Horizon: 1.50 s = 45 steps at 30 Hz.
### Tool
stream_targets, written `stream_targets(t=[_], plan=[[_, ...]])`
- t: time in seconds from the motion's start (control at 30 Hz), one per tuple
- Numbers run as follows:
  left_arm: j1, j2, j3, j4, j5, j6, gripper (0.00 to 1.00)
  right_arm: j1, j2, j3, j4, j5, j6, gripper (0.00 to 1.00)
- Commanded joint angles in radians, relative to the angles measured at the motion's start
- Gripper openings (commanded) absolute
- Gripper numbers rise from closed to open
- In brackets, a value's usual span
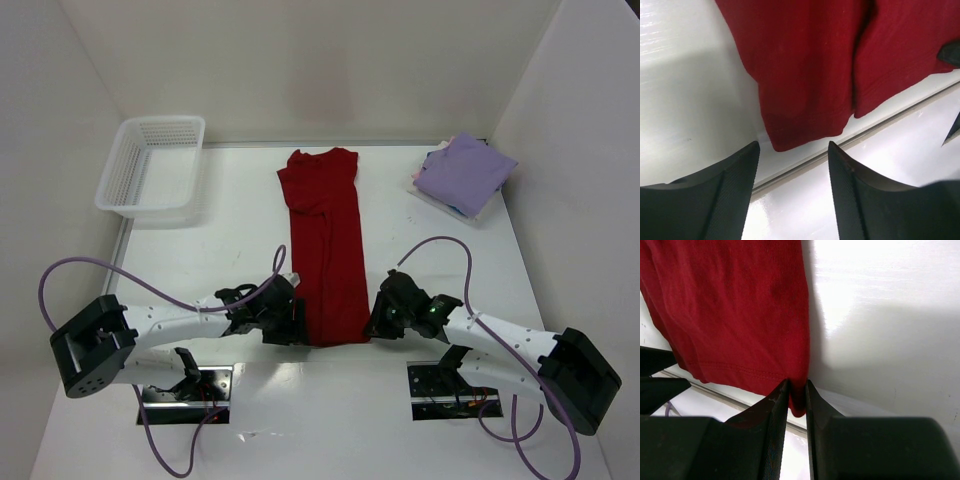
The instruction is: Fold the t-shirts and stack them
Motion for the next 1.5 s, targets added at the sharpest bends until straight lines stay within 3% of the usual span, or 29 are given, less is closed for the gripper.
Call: stream_targets(t=[0.0, 0.53, 0.7, 0.83, 0.93, 1.13, 1.47], plan=[[-0.003, -0.016, -0.034, 0.014, -0.029, -0.039, 0.65, 0.009, -0.015, 0.012, -0.012, 0.023, 0.002, 0.25], [-0.003, 0.039, -0.063, 0.002, -0.103, -0.145, 0.47, 0.009, -0.015, 0.012, -0.012, 0.023, 0.002, 0.25], [-0.003, 0.093, -0.054, 0.002, -0.112, -0.145, 0.36, 0.009, -0.006, 0.012, -0.012, 0.023, -0.007, 0.25], [-0.003, 0.114, -0.044, -0.011, -0.122, -0.145, 0.19, 0.009, -0.006, 0.012, -0.012, 0.023, -0.007, 0.24], [-0.003, 0.114, -0.034, -0.046, -0.143, -0.154, 0.0, 0.009, -0.006, 0.021, -0.012, 0.023, -0.007, 0.15], [-0.003, 0.021, -0.014, -0.165, -0.177, -0.176, 0.0, 0.009, 0.004, 0.03, -0.012, 0.032, -0.007, 0.0], [0.006, -0.159, 0.006, -0.284, -0.211, -0.194, 0.0, 0.009, -0.029, 0.078, -0.08, 0.075, -0.007, 0.0]])
